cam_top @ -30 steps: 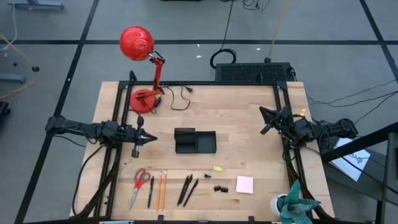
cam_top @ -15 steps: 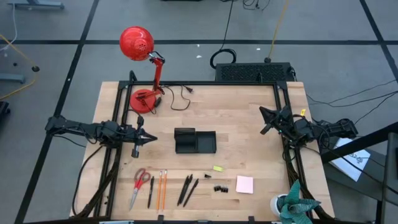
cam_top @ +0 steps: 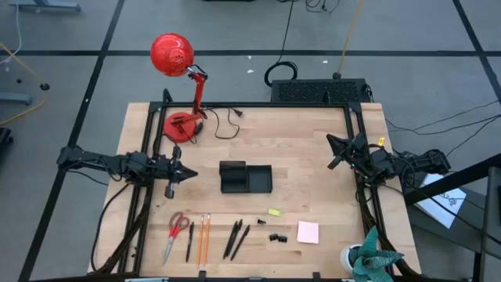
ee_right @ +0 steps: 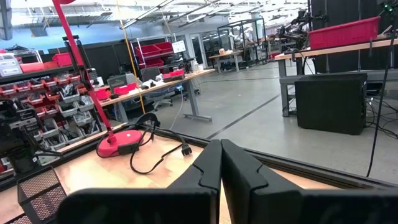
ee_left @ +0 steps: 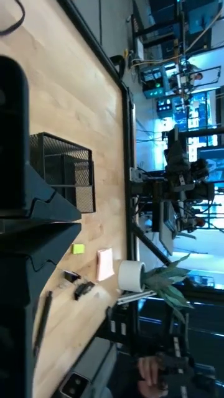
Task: Pick and place office supplies into organizer
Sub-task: Put the right pencil into the top left section of the desk organizer
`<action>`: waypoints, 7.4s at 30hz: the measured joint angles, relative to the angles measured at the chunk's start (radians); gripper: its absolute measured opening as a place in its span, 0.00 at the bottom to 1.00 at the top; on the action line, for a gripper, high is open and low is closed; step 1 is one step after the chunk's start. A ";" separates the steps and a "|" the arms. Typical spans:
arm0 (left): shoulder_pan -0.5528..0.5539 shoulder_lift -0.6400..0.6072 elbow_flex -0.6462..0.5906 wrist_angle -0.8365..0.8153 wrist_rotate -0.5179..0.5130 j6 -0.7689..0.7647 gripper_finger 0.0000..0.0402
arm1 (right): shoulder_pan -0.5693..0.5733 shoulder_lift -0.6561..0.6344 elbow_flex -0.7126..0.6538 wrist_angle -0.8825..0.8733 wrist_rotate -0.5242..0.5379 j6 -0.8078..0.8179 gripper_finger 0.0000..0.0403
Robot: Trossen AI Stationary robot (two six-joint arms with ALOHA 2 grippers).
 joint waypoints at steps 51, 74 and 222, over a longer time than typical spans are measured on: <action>0.000 0.000 0.001 -0.062 0.005 -0.103 0.06 | 0.000 0.000 0.000 0.050 0.000 -0.083 0.01; -0.085 0.064 0.097 -0.186 0.061 -0.056 0.06 | 0.002 0.000 0.000 0.049 -0.001 -0.079 0.01; -0.385 1.708 1.262 -0.893 0.006 -1.547 0.38 | 0.002 0.005 0.000 0.166 -0.158 -0.288 0.01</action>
